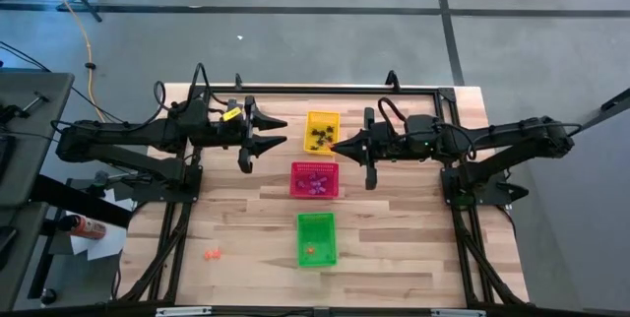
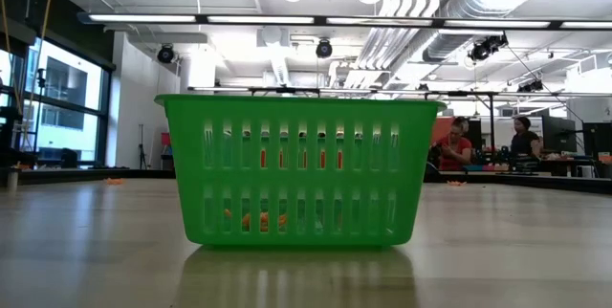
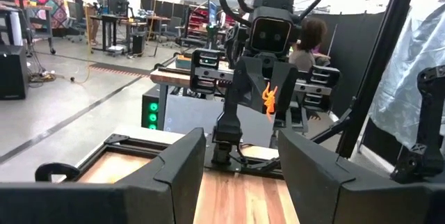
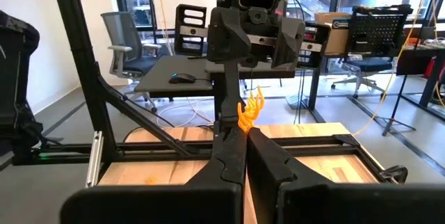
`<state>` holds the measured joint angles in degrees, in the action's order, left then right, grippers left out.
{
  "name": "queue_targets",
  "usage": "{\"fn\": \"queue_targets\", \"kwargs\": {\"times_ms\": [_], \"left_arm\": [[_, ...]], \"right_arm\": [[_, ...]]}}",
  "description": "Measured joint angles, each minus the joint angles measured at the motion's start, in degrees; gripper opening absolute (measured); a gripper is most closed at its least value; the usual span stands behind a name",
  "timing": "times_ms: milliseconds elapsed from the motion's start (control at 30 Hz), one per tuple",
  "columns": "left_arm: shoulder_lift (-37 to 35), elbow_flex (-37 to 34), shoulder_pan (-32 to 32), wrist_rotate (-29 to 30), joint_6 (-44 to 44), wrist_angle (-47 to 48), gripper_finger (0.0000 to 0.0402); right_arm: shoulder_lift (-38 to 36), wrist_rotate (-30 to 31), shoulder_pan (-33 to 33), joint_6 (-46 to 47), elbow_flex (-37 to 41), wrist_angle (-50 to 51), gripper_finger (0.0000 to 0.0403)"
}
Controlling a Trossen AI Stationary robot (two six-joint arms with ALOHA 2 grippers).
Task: Sort Halloween decoration
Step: Put the orange spider toy into the green bin
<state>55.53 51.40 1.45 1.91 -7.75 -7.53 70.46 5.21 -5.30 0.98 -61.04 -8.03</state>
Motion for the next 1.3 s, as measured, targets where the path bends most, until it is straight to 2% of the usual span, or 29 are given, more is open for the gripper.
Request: {"fn": "queue_targets", "kwargs": {"times_ms": [600,800,967,1300], "left_arm": [[0.00,0.00,0.00,0.00,0.51,0.00,0.0170],[0.00,0.00,0.00,0.02,0.51,0.02,0.0170],[-0.02,0.00,0.02,2.05,0.50,-0.02,0.0170],[-0.02,0.00,0.02,3.34,0.48,-0.01,0.0170]], "right_arm": [[-0.50,-0.16,0.00,-1.46,0.02,-0.02,0.0000],[0.63,-8.09,-0.24,1.39,0.02,3.58,0.0000],[6.00,-9.40,-3.09,3.53,0.02,10.77,0.0000],[22.98,-16.02,-7.56,1.63,-0.02,10.03,0.0000]]}}
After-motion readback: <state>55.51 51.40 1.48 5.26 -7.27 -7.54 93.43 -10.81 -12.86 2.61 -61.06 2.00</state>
